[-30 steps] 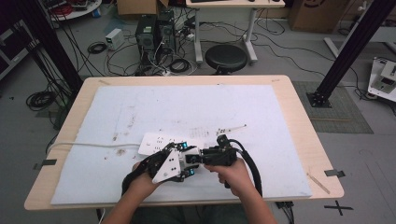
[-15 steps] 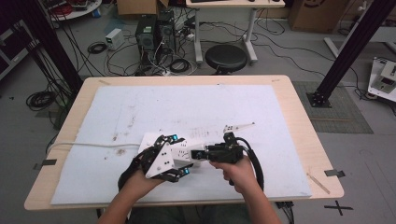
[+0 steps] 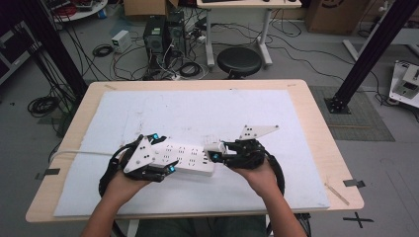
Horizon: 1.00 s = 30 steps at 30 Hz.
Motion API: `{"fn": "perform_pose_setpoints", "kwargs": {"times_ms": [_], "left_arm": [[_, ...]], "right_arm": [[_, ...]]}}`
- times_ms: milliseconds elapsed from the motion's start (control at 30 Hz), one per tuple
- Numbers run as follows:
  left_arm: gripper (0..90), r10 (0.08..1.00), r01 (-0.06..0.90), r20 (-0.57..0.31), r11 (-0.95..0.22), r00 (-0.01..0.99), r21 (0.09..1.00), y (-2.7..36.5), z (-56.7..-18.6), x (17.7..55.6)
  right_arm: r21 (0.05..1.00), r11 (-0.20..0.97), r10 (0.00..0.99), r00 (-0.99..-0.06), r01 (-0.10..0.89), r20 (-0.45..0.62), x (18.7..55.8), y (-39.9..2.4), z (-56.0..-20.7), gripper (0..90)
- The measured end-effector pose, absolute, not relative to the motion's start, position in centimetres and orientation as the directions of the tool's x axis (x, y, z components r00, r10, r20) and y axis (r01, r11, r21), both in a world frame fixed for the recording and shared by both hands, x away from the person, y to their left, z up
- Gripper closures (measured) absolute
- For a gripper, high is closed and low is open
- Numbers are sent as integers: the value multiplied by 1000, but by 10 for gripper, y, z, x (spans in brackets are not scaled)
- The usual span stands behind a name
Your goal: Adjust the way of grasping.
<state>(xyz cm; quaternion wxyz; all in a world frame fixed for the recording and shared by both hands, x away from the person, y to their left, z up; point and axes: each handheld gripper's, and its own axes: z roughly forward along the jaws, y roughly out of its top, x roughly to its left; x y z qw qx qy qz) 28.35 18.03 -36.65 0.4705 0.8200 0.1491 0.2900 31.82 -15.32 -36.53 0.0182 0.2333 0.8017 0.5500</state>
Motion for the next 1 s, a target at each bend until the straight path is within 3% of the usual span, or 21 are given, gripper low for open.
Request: {"fn": "perform_pose_setpoints", "kwargs": {"times_ms": [133, 267, 500, 767, 1000], "left_arm": [[219, 545, -5, 320, -500, 775, 866, 190, -366, 283], [219, 558, 8, 320, -505, 766, 863, 197, -365, 282], [219, 597, 82, 292, -519, 747, 851, 217, -363, 288], [219, 576, 187, 292, -630, 764, 754, 243, -350, 302], [219, 578, 219, 289, -652, 763, 726, 255, -342, 311]], "right_arm": [[887, 366, 464, -882, 281, 88, 320, -147, -360, 633], [863, 436, 471, -882, 253, 21, 325, -144, -357, 633], [829, 503, 462, -887, 245, -17, 332, -152, -345, 632], [768, 584, 447, -894, 262, -35, 343, -164, -325, 633], [742, 610, 434, -901, 278, -19, 353, -171, -319, 632]]}}
